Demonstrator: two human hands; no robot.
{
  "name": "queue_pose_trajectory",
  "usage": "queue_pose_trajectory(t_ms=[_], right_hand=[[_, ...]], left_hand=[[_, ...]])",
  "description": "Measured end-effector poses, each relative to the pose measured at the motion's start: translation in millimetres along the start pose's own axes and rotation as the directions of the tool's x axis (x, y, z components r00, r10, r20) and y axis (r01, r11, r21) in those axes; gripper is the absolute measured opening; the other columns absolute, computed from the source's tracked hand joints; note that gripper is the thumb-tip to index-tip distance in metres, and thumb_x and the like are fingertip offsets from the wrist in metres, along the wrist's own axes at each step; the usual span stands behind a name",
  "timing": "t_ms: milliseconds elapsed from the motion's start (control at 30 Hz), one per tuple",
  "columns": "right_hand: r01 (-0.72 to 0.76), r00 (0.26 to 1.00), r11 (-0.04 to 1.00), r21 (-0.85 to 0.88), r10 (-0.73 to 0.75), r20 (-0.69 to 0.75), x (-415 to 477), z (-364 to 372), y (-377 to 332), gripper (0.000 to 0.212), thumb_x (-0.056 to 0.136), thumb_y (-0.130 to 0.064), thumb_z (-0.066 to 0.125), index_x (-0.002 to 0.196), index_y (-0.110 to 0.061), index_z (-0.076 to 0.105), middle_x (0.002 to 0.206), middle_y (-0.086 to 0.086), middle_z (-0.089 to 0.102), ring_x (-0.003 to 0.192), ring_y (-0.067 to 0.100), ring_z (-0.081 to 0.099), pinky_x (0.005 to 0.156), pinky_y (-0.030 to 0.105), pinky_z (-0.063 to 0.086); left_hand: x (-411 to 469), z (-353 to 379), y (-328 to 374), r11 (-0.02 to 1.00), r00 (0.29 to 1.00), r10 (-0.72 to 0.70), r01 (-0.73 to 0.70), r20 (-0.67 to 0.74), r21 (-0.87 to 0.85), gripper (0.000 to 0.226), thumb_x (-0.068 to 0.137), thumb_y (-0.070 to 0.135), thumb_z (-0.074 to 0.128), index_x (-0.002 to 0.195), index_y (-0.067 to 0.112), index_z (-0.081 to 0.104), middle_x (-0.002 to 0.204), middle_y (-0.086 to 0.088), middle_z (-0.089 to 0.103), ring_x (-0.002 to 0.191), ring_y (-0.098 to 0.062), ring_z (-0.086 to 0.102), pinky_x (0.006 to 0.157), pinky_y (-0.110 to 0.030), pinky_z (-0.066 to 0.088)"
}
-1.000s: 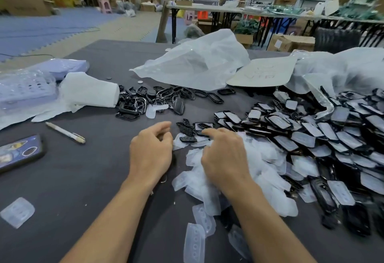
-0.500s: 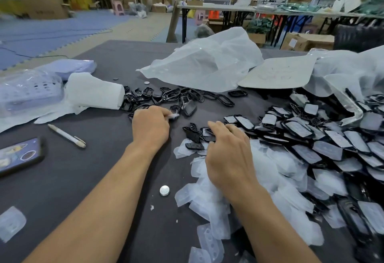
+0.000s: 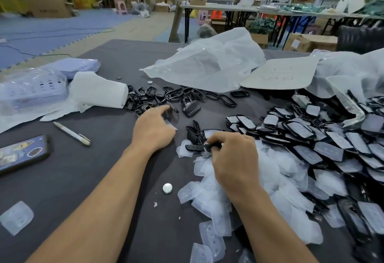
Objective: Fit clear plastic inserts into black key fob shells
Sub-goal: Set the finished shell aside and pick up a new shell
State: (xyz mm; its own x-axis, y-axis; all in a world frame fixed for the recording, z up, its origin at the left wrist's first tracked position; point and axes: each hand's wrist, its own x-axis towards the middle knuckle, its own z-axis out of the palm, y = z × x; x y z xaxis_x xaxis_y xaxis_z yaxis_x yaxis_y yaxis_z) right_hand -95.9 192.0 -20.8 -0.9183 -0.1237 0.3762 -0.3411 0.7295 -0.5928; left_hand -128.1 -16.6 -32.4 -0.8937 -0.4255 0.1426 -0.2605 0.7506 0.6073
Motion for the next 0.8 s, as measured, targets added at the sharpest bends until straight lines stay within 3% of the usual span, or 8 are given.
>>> queue_pose_trajectory(t_ms=[100, 233, 333, 400, 500, 633, 700, 800], right_hand=[[-0.055, 0.997, 0.982, 0.178, 0.064, -0.044, 0.2, -1.3, 3.2, 0.022, 0.085, -0.007, 0.076, 0.088, -0.028, 0.082, 0.077, -0.011, 0.067, 0.071, 0.016, 0.058, 0.088, 0.044, 0.054], [-0.11, 0.985, 0.955, 0.274, 0.142, -0.1, 1.5, -1.4, 8.2, 0.018, 0.085, -0.02, 0.081, 0.092, -0.036, 0.081, 0.094, -0.011, 0.066, 0.098, 0.019, 0.064, 0.087, 0.025, 0.047], [-0.093, 0.988, 0.945, 0.314, 0.127, -0.089, 3.0, -0.5, 10.7, 0.01, 0.086, -0.028, 0.081, 0.09, -0.036, 0.078, 0.076, -0.011, 0.07, 0.079, 0.009, 0.065, 0.076, 0.026, 0.052], [-0.078, 0.991, 0.93, 0.36, 0.111, -0.071, 4.0, -0.8, 9.6, 0.02, 0.088, -0.027, 0.079, 0.078, -0.041, 0.069, 0.065, -0.014, 0.067, 0.063, 0.007, 0.061, 0.062, 0.023, 0.05], [-0.079, 0.994, 0.917, 0.392, 0.103, -0.04, 4.7, -1.4, 8.1, 0.024, 0.09, -0.023, 0.077, 0.077, -0.04, 0.066, 0.068, -0.016, 0.066, 0.056, 0.006, 0.057, 0.053, 0.017, 0.044], [-0.133, 0.988, 0.887, 0.442, 0.153, -0.009, 5.1, -3.6, 10.1, 0.018, 0.092, -0.016, 0.072, 0.079, -0.028, 0.069, 0.066, -0.007, 0.069, 0.056, 0.013, 0.061, 0.056, 0.027, 0.05], [-0.173, 0.983, 0.847, 0.503, 0.179, 0.036, 5.3, -5.9, 9.2, 0.021, 0.092, -0.01, 0.067, 0.082, -0.027, 0.072, 0.067, -0.005, 0.072, 0.063, 0.017, 0.068, 0.06, 0.032, 0.053], [-0.179, 0.982, 0.795, 0.58, 0.177, 0.06, 5.5, -11.2, 7.9, 0.019, 0.092, -0.015, 0.067, 0.08, -0.027, 0.075, 0.072, -0.007, 0.074, 0.069, 0.016, 0.069, 0.066, 0.031, 0.054]], left_hand=[[0.0, -0.9, 5.1, 0.997, 0.992, 0.058, -0.053, -0.11, 0.05, 0.069, 0.067, 0.038, 0.06, 0.135, 0.03, 0.066, 0.153, 0.004, 0.053, 0.146, -0.018, 0.039, 0.125, -0.04, 0.023], [8.3, 8.6, 12.6, 0.98, 0.987, 0.151, -0.142, -0.055, 0.136, 0.055, 0.09, 0.033, 0.058, 0.145, 0.027, 0.06, 0.158, 0.001, 0.05, 0.148, -0.019, 0.038, 0.126, -0.041, 0.019], [12.7, 14.8, 10.5, 0.939, 0.976, 0.216, -0.198, -0.033, 0.282, 0.038, 0.099, 0.022, 0.054, 0.134, 0.027, 0.068, 0.14, 0.001, 0.066, 0.134, -0.02, 0.054, 0.123, -0.039, 0.02], [13.2, 15.9, 9.1, 0.949, 0.971, 0.213, -0.178, -0.112, 0.261, 0.033, 0.1, 0.016, 0.055, 0.126, 0.028, 0.073, 0.118, -0.001, 0.077, 0.119, -0.022, 0.063, 0.117, -0.034, 0.023], [8.1, 15.8, 10.8, 0.971, 0.938, 0.218, -0.18, -0.271, 0.16, 0.031, 0.101, 0.008, 0.054, 0.11, 0.024, 0.079, 0.079, 0.0, 0.079, 0.092, -0.025, 0.065, 0.096, -0.028, 0.029], [2.0, 3.2, 13.5, 0.988, 0.899, 0.108, -0.144, -0.424, -0.055, 0.034, 0.101, 0.012, 0.053, 0.125, 0.024, 0.075, 0.104, -0.006, 0.08, 0.101, -0.032, 0.071, 0.094, -0.041, 0.052], [-4.3, -1.7, 15.2, 0.955, 0.888, 0.024, -0.156, -0.459, -0.252, 0.033, 0.099, 0.013, 0.054, 0.123, 0.022, 0.076, 0.1, 0.0, 0.081, 0.095, -0.02, 0.076, 0.093, -0.041, 0.058], [-23.0, -1.7, 21.1, 0.795, 0.921, -0.142, -0.113, -0.363, -0.595, 0.034, 0.093, 0.008, 0.061, 0.12, 0.021, 0.075, 0.08, 0.006, 0.08, 0.075, -0.01, 0.078, 0.082, -0.04, 0.064]])
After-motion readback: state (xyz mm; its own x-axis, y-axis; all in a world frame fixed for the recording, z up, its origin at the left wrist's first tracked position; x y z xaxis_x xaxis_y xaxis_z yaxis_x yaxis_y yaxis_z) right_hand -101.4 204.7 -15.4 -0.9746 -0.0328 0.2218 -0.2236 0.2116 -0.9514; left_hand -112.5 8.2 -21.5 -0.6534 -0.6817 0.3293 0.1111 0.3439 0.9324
